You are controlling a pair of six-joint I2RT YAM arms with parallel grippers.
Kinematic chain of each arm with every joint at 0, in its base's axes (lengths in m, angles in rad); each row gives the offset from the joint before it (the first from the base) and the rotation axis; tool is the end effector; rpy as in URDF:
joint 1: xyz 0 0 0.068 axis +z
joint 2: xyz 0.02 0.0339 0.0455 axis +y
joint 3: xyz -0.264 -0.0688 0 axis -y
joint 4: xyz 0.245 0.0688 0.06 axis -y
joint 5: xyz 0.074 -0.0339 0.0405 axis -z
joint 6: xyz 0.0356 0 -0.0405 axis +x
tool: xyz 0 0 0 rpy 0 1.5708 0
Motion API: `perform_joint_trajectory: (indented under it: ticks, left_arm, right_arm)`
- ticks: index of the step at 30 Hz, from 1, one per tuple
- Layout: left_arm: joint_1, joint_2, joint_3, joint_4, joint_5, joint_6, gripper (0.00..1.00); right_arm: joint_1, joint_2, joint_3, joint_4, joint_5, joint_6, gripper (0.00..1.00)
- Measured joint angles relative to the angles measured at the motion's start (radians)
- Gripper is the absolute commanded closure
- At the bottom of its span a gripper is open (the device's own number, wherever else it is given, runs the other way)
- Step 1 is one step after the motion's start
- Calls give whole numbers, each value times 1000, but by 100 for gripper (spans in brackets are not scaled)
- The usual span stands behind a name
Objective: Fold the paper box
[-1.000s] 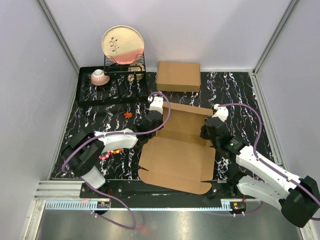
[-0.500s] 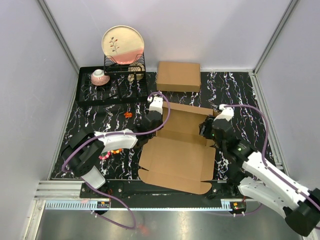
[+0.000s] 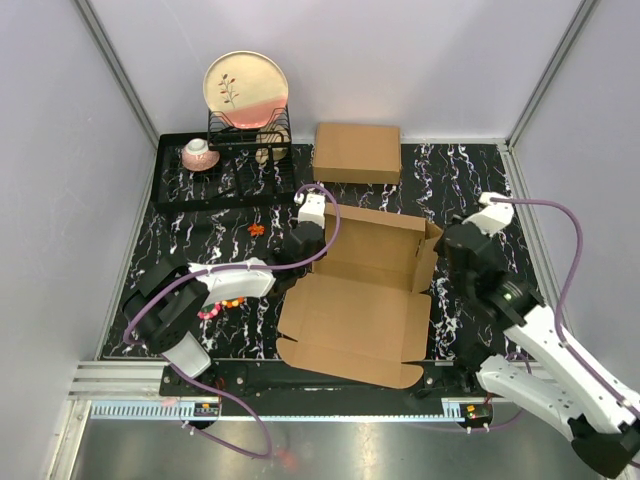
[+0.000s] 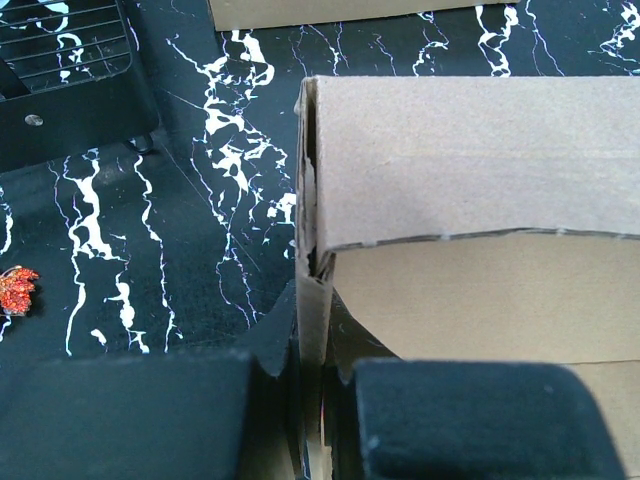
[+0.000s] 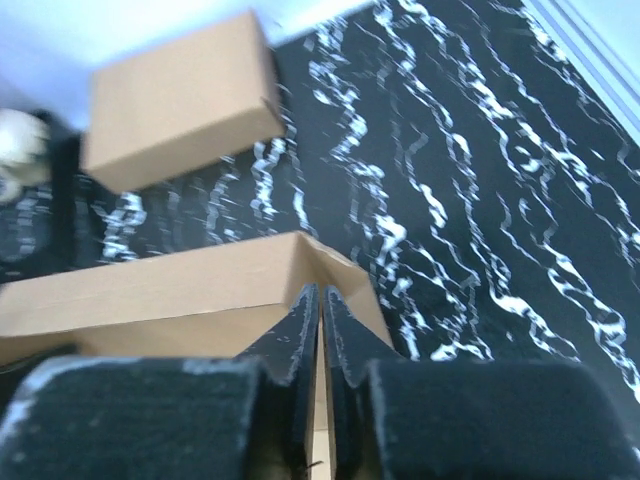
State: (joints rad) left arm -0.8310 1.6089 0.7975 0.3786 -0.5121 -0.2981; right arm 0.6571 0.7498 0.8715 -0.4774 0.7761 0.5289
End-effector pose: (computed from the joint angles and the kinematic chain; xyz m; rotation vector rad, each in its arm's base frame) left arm 0.2405 -0.2376 0.1969 0.1960 1.9424 -0.2330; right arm 0.1387 0.0755 0.3481 0.3850 1.7817 0.0869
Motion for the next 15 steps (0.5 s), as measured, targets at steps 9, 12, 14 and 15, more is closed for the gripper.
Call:
perform_joint_trajectory:
  ticks: [9, 12, 14, 15]
  left_arm:
    - [0, 0, -2, 0, -6, -6, 100]
    - [0, 0, -2, 0, -9, -7, 100]
    - [0, 0, -2, 1, -12, -9, 100]
    - [0, 0, -3, 2, -13, -10, 100]
  right_arm:
    - [-110, 145, -126, -97, 22, 138, 91]
    - [-132, 130, -172, -100, 9, 159, 91]
    - [-141, 125, -190, -97, -8, 164, 89]
    - [-144, 126, -198, -92, -16, 165, 87]
